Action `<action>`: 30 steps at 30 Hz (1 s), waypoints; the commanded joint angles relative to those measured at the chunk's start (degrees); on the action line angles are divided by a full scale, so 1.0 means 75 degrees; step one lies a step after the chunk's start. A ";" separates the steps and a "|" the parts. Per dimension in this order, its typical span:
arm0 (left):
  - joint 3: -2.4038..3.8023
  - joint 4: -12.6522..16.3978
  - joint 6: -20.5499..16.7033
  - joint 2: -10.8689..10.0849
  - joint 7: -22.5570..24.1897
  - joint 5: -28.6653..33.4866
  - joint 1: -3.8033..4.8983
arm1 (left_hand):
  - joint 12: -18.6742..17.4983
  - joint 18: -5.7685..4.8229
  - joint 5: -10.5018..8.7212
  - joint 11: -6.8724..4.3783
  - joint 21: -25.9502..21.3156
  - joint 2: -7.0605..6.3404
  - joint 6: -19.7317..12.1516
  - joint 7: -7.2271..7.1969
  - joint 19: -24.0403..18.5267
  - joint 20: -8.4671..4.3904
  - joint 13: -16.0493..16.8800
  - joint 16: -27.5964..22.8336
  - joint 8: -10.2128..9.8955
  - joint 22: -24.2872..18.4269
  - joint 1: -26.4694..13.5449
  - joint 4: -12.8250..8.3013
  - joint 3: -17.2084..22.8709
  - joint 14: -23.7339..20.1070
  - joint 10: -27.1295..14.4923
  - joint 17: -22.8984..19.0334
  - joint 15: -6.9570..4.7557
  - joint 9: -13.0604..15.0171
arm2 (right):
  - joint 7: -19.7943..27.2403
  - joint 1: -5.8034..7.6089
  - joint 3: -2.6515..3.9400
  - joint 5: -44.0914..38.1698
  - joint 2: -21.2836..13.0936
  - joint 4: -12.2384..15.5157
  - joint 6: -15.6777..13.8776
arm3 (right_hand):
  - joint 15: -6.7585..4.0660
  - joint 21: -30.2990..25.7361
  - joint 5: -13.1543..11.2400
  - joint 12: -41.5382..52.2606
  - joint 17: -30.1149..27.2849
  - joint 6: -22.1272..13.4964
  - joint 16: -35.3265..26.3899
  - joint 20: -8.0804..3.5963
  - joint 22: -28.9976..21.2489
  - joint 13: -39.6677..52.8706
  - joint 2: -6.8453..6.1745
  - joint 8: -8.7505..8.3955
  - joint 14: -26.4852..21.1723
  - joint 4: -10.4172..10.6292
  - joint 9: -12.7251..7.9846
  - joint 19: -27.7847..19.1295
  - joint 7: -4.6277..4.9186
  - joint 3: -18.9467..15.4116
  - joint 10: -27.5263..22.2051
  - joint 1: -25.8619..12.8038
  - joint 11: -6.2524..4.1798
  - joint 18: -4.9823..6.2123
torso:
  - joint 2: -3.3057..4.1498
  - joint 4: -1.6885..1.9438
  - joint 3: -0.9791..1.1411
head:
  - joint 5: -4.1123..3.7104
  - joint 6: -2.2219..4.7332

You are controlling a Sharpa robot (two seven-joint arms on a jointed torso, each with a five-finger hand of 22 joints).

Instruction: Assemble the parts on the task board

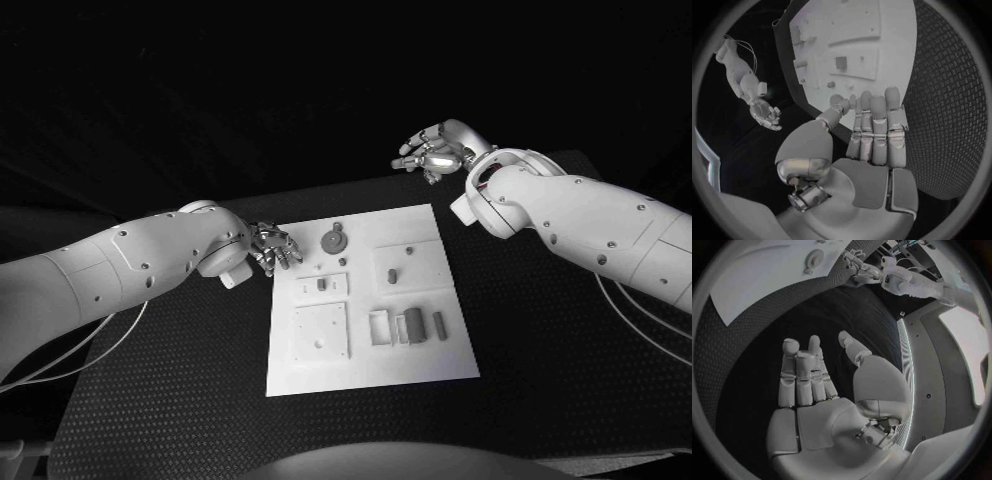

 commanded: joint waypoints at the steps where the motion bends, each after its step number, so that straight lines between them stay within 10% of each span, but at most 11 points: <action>1: -0.0030 0.0366 -0.0268 -0.0126 -0.0187 0.0214 -0.0005 | 0.0035 -0.0027 0.0063 -0.0135 0.0032 -0.0045 0.0163 -0.0117 0.0154 -0.0144 0.0009 0.0037 0.0156 0.0015 0.0000 -0.0030 0.0077 0.0190 0.0182 -0.0011 -0.0205 0.0376 | 0.0029 -0.0003 0.0004 0.0018 -0.0010 -0.0003 0.0086 | -0.0016 -0.0030 0.0016 -0.0036 -0.0008 -0.0002 -0.0009 -0.0047 0.0145 -0.0012 0.0027 -0.0014 -0.0052 0.0040 0.0012 0.0005 0.0035 0.0004 0.0050 -0.0066 -0.0021 0.0171 | 0.0000 0.0013 -0.0010 | 0.0004 -0.0026; 12: -0.0421 0.1047 -0.0611 -0.0392 -0.0232 -0.0349 -0.0042 | 0.0059 -0.0034 0.0226 -0.0163 0.0060 -0.0096 0.0228 -0.0147 0.0207 -0.0179 0.0021 0.0134 0.0161 0.0083 0.0016 -0.0035 0.0100 0.0218 0.0237 -0.0039 -0.0234 0.0424 | 0.0037 -0.0006 0.0004 0.0022 -0.0012 -0.0016 0.0093 | -0.0017 -0.0031 0.0017 -0.0039 -0.0008 -0.0003 -0.0010 -0.0049 0.0145 -0.0012 0.0026 -0.0015 -0.0052 0.0045 0.0013 0.0005 0.0034 0.0006 0.0052 -0.0069 -0.0022 0.0170 | -0.0010 0.0001 -0.0003 | 0.0040 -0.0073; 17: -0.0496 0.1141 -0.0669 -0.0405 -0.0375 -0.0386 -0.0099 | 0.0093 -0.0043 0.0640 -0.0193 0.0090 -0.0163 0.0299 -0.0177 0.0265 -0.0213 0.0039 0.0248 0.0165 0.0162 0.0010 -0.0038 0.0104 0.0248 0.0302 -0.0072 -0.0265 0.0480 | 0.0024 -0.0013 0.0004 0.0023 -0.0011 -0.0051 0.0129 | -0.0017 -0.0031 0.0017 -0.0040 -0.0009 -0.0004 -0.0010 -0.0049 0.0145 -0.0012 0.0027 -0.0015 -0.0052 0.0047 0.0013 0.0004 0.0034 0.0008 0.0052 -0.0070 -0.0022 0.0170 | -0.0002 -0.0018 0.0008 | 0.0043 -0.0061; 30: -0.0551 0.1269 -0.0529 -0.0433 -0.0624 -0.0553 -0.0131 | 0.0115 -0.0045 0.0732 -0.0214 0.0116 -0.0191 0.0345 -0.0197 0.0309 -0.0236 0.0052 0.0336 0.0169 0.0216 0.0004 -0.0033 0.0088 0.0268 0.0342 -0.0079 -0.0287 0.0514 | 0.0023 -0.0016 0.0004 0.0028 0.0002 -0.0049 0.0159 | -0.0017 -0.0033 0.0016 -0.0045 -0.0010 -0.0006 -0.0011 -0.0050 0.0144 -0.0013 0.0027 -0.0018 -0.0055 0.0056 0.0013 0.0002 0.0035 0.0009 0.0051 -0.0079 -0.0021 0.0170 | 0.0006 -0.0012 0.0005 | 0.0080 -0.0078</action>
